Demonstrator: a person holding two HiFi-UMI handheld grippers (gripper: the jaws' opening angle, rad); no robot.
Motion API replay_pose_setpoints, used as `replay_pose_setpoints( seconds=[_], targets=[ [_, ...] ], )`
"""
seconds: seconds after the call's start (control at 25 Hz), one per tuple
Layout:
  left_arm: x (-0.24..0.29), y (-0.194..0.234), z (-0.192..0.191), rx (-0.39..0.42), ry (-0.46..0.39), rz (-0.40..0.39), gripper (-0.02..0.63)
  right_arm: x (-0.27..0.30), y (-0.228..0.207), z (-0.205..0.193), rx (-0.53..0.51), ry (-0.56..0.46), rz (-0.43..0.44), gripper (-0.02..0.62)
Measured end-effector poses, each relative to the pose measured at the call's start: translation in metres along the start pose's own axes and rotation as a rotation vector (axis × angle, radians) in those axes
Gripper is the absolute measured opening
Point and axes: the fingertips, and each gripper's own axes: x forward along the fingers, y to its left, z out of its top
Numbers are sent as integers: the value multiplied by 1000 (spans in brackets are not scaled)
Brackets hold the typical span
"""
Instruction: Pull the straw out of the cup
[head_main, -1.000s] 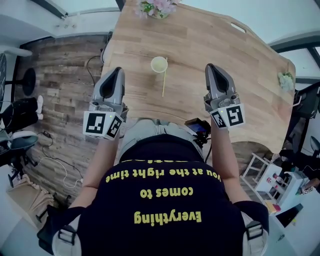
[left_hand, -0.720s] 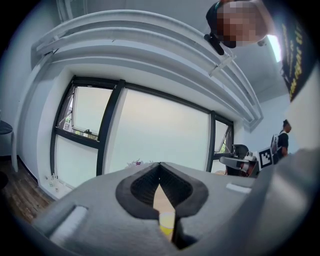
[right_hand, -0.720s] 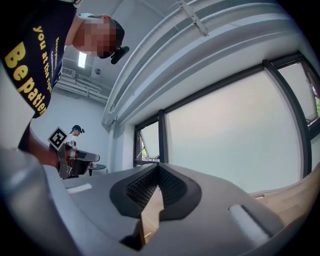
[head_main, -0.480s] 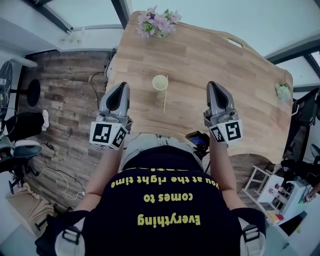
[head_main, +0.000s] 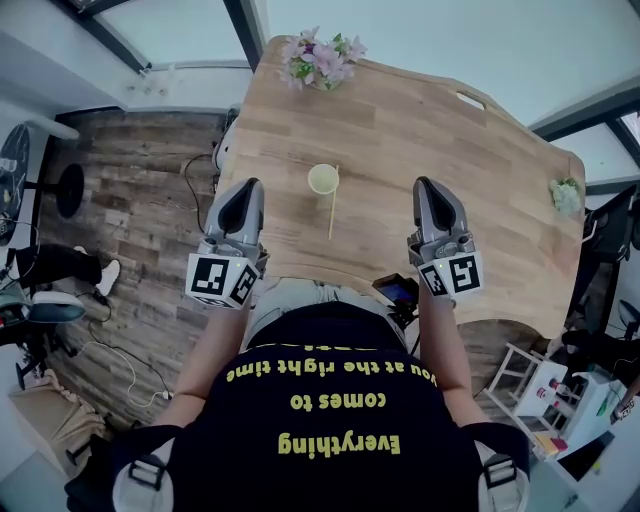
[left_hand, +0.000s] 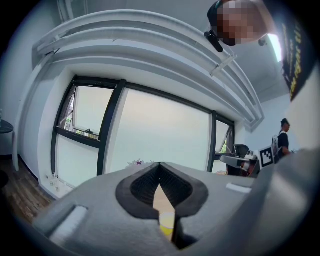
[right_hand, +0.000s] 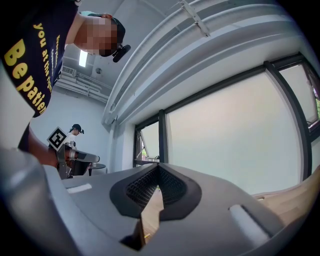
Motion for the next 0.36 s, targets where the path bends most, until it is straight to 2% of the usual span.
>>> replay_pose_setpoints(
  seconds=[0.36],
  targets=[
    [0,1,-3,0,9,1,0,2,2,-2,8,5,4,6]
  ],
)
